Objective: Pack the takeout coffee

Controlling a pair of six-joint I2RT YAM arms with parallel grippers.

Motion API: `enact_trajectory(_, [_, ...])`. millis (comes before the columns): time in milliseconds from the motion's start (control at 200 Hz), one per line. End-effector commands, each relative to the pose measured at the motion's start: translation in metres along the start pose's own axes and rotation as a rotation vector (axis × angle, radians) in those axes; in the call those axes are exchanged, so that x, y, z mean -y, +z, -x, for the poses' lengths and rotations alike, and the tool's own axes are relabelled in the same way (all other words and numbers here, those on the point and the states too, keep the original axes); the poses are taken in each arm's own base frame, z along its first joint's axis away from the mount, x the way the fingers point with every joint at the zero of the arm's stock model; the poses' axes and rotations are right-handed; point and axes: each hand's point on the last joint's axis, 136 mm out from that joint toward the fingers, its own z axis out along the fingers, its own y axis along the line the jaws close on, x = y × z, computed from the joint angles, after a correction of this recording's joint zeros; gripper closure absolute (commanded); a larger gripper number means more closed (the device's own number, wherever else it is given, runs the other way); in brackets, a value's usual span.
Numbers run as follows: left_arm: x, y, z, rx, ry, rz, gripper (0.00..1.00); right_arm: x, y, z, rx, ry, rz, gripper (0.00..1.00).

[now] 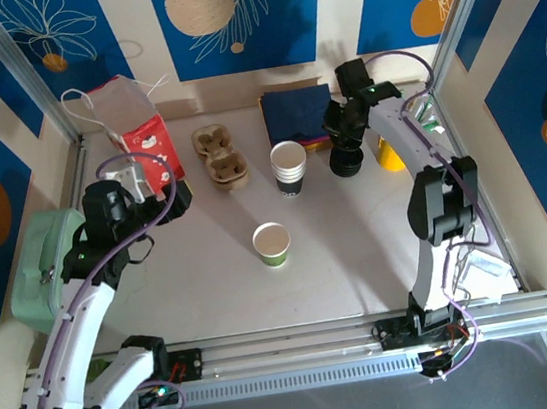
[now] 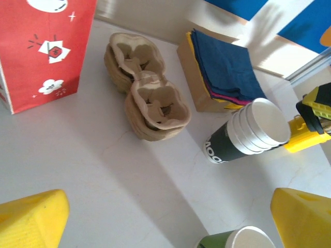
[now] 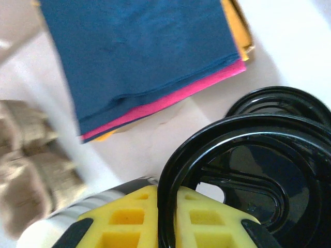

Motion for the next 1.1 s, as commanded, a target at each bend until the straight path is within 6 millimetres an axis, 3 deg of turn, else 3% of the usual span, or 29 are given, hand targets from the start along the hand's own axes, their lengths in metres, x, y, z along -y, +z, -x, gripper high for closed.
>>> enact_trajectory(0, [0.033, -0.015, 0.02, 0.061, 0.026, -0.135, 0.01, -0.04, -0.039, -0.007, -0.004, 0.02, 0.211, 0.88])
enact_trajectory(140, [0.063, -0.022, 0.027, 0.084, 0.083, -0.21, 0.02, -0.079, -0.074, -0.022, -0.034, 0.031, 0.423, 0.91])
enact_trajectory(290, [0.101, -0.021, 0.025, 0.091, 0.189, -0.281, 0.03, -0.108, -0.099, -0.045, -0.11, 0.052, 0.59, 0.92])
enact_trajectory(595, [0.173, 0.017, 0.0, 0.099, 0.332, -0.399, 0.03, -0.16, -0.132, -0.097, -0.206, 0.01, 0.759, 0.92])
enact_trajectory(850, [0.198, 0.056, -0.016, 0.085, 0.312, -0.458, 0.05, -0.181, -0.141, -0.12, -0.231, -0.013, 0.797, 0.91])
enact_trajectory(1095, [0.195, 0.072, -0.016, 0.153, 0.29, -0.442, 0.16, -0.191, -0.145, -0.131, -0.25, -0.016, 0.819, 0.91])
